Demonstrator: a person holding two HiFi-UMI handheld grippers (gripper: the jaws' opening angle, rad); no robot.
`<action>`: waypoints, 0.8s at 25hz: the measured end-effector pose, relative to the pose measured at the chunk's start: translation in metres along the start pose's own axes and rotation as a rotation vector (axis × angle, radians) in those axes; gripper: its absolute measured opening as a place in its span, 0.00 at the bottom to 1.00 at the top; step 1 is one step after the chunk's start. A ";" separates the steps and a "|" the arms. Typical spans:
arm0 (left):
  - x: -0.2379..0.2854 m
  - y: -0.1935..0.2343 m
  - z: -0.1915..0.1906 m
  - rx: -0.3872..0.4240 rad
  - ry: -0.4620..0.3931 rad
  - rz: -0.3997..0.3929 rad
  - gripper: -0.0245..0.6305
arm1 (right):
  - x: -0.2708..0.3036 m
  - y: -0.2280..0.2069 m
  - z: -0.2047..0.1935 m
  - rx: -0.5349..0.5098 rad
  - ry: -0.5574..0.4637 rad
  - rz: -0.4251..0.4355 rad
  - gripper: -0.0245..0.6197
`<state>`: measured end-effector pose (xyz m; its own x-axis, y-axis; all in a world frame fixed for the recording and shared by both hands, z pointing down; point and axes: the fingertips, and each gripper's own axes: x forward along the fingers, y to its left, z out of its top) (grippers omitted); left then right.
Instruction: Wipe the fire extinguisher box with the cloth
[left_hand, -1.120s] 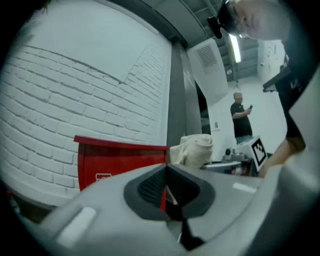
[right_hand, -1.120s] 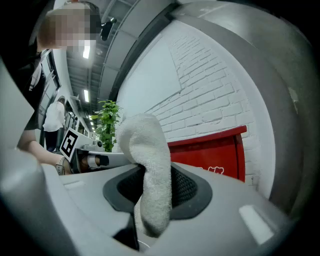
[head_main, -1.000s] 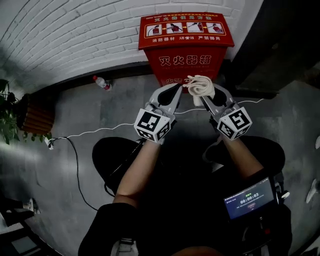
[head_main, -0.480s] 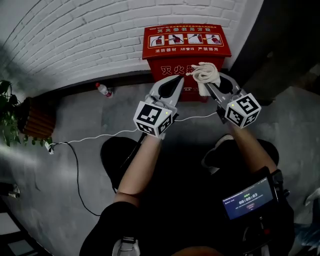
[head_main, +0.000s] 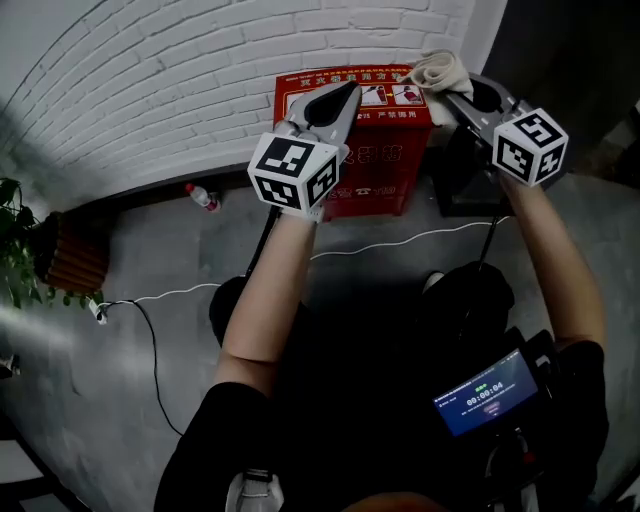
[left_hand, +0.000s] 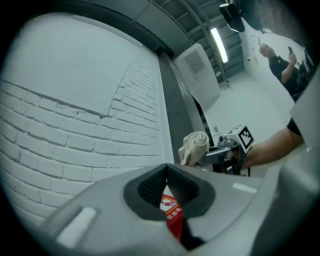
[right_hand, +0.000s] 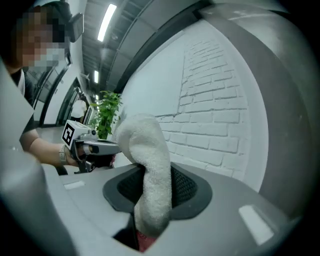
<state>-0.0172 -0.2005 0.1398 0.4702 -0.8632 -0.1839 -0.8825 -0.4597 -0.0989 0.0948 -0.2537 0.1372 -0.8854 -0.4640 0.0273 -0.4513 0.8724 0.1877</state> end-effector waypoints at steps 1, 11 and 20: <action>0.008 0.002 0.003 0.007 0.007 -0.005 0.04 | 0.002 -0.009 0.004 -0.029 0.016 -0.001 0.21; 0.076 0.021 -0.029 0.081 0.140 -0.066 0.04 | 0.052 -0.056 -0.055 -0.177 0.223 0.031 0.21; 0.122 0.036 -0.077 0.132 0.235 -0.122 0.04 | 0.106 -0.102 -0.102 -0.232 0.318 0.040 0.21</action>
<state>0.0084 -0.3380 0.1890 0.5462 -0.8350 0.0672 -0.8046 -0.5453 -0.2352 0.0578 -0.4075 0.2210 -0.8071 -0.4862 0.3349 -0.3475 0.8498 0.3964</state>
